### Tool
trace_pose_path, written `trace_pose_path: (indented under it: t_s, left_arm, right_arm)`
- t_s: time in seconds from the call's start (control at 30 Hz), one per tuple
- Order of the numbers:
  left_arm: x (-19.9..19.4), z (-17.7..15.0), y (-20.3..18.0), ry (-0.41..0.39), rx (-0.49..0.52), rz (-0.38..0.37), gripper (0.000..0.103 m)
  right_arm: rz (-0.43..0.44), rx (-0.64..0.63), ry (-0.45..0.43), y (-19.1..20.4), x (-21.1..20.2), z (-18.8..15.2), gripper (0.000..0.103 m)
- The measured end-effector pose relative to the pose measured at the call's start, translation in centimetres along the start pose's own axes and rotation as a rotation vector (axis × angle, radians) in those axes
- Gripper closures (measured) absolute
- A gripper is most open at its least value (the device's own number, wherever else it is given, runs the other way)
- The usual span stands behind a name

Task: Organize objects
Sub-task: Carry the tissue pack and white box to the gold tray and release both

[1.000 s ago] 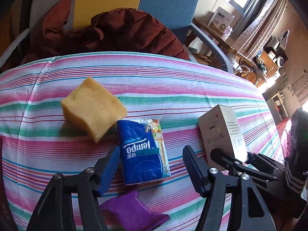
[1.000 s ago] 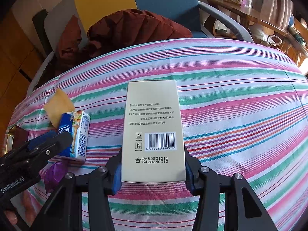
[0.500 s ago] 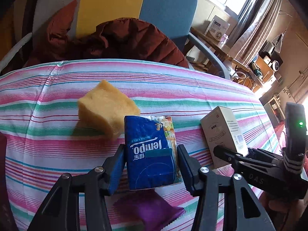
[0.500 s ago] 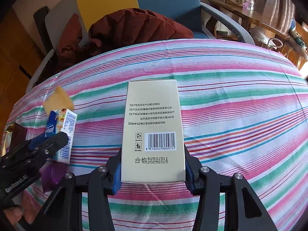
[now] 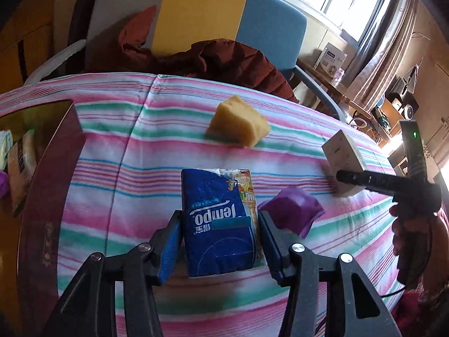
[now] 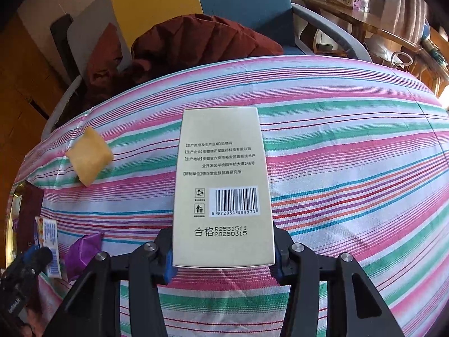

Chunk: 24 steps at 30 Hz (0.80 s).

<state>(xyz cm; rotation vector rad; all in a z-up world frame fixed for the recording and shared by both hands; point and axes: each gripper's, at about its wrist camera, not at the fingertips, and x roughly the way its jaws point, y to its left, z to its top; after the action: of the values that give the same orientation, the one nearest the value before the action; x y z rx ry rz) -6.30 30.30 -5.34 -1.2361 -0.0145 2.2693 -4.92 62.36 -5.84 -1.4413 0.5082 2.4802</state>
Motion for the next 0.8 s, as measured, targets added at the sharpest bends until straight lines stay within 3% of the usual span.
trace_pose_path:
  t_s: [0.17,0.4,0.47,0.63,0.8]
  left_arm:
    - [-0.8,-2.5,1.5,0.008,-0.014,-0.009,0.05]
    - [-2.9,-4.5,2.1,0.001,0.0,-0.044,0.05]
    - [-3.7,-4.8,2.5,0.001,-0.008,-0.067,0.05]
    - [-7.2,-5.4,2.8,-0.038,0.026,-0.135,0.05]
    - [-10.8,-5.5,3.3,-0.108,0.056,-0.181,0.05]
  right_arm:
    - [0.01,-0.021,-0.025,1.0,-0.5,-0.1,0.053]
    - [0.027,-0.131,-0.127,3.4,-2.1,0.0,0.053]
    - [0.079,-0.152,-0.14,4.7,-2.3,-0.2,0.053]
    - [0.084,-0.276,-0.117,9.6,-2.9,-1.2,0.053]
    - [0.141,-0.343,-0.109,14.8,-4.5,-2.4,0.053]
